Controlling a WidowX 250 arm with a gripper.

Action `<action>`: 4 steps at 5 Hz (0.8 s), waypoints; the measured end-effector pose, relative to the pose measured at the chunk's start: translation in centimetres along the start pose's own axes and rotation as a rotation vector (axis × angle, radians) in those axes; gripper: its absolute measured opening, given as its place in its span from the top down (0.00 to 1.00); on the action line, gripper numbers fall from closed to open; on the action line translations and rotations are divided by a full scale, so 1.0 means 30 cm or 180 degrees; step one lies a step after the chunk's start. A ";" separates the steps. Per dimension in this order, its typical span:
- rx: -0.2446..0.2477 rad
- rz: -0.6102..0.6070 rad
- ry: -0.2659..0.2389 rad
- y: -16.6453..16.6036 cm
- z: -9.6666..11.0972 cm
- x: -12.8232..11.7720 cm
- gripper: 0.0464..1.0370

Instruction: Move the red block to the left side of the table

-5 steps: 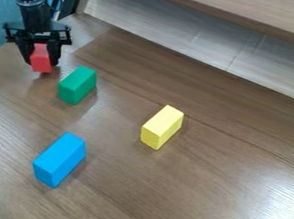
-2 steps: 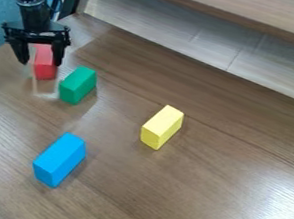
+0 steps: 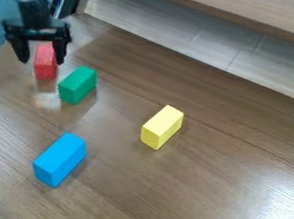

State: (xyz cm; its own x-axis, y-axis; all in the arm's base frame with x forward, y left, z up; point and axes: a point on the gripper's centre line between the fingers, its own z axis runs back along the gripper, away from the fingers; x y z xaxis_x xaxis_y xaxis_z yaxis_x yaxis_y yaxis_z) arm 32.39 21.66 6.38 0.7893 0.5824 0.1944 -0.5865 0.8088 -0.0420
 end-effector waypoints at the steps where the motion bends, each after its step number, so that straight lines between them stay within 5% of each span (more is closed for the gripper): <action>1: -0.0110 -0.0032 -0.0129 -0.017 0.085 -0.028 0.04; 2: -0.0181 -0.0004 -0.0286 -0.001 0.173 -0.055 0.04; 4: -0.0254 -0.0164 -0.0325 -0.034 0.222 -0.145 0.04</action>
